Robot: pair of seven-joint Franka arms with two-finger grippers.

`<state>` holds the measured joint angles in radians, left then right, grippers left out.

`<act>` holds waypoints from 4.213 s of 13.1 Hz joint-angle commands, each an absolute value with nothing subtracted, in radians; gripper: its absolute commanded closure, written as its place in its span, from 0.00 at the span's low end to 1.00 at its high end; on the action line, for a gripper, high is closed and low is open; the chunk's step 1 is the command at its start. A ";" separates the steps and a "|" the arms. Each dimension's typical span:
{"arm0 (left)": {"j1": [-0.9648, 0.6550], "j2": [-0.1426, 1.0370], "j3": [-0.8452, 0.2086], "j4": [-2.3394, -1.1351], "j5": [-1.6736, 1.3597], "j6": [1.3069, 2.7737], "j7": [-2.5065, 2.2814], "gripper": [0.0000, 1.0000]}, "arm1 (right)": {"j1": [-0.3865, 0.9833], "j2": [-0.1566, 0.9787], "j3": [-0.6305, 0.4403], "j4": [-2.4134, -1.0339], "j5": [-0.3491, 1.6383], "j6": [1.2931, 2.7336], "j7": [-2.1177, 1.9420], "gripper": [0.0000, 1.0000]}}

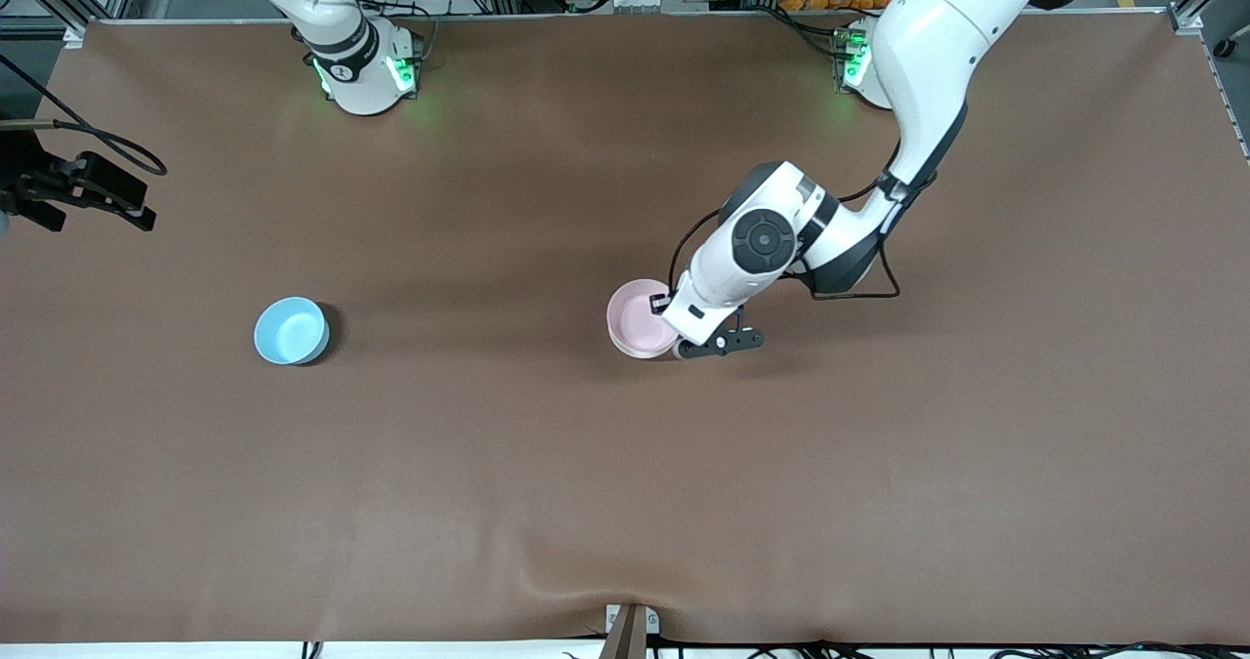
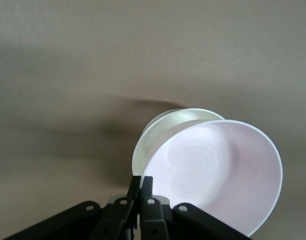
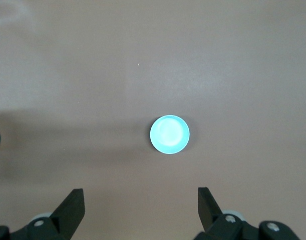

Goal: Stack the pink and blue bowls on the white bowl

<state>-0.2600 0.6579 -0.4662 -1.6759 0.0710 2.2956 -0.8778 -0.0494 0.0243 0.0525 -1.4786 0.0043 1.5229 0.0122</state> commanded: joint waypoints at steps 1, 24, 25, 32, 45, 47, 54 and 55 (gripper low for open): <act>-0.270 0.663 -0.457 -1.677 0.107 2.290 -0.911 1.00 | -0.066 0.031 0.061 -1.465 0.017 1.514 0.000 0.00; 0.084 0.233 -0.448 -1.559 0.155 1.853 -0.767 0.00 | -0.130 0.128 0.060 -1.463 0.006 1.516 -0.002 0.00; 0.119 0.229 -0.448 -1.522 0.143 1.807 -0.706 0.00 | -0.156 0.155 0.061 -1.469 0.008 1.511 -0.003 0.00; 0.339 0.206 -0.451 -1.427 0.081 1.654 -0.316 0.00 | -0.261 0.262 0.061 -1.708 0.017 1.747 -0.133 0.00; 0.110 0.068 -0.173 -1.469 0.080 1.595 -0.207 0.00 | -0.287 0.362 0.064 -2.097 0.058 2.365 -0.350 0.46; 0.003 0.048 -0.057 -1.500 0.065 1.597 -0.206 0.00 | -0.294 0.386 0.064 -2.097 0.058 2.388 -0.351 0.50; 0.005 0.046 -0.051 -1.500 0.025 1.569 -0.215 0.00 | -0.291 0.405 0.064 -2.128 0.058 2.453 -0.364 0.75; 0.011 0.045 -0.049 -1.500 0.025 1.566 -0.213 0.00 | -0.291 0.406 0.064 -2.128 0.058 2.457 -0.364 0.77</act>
<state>0.0048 0.0716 -0.0549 -1.4801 0.0449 1.5831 -0.2227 -0.2736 0.4073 0.0522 -2.1018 0.0420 2.4089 -0.3255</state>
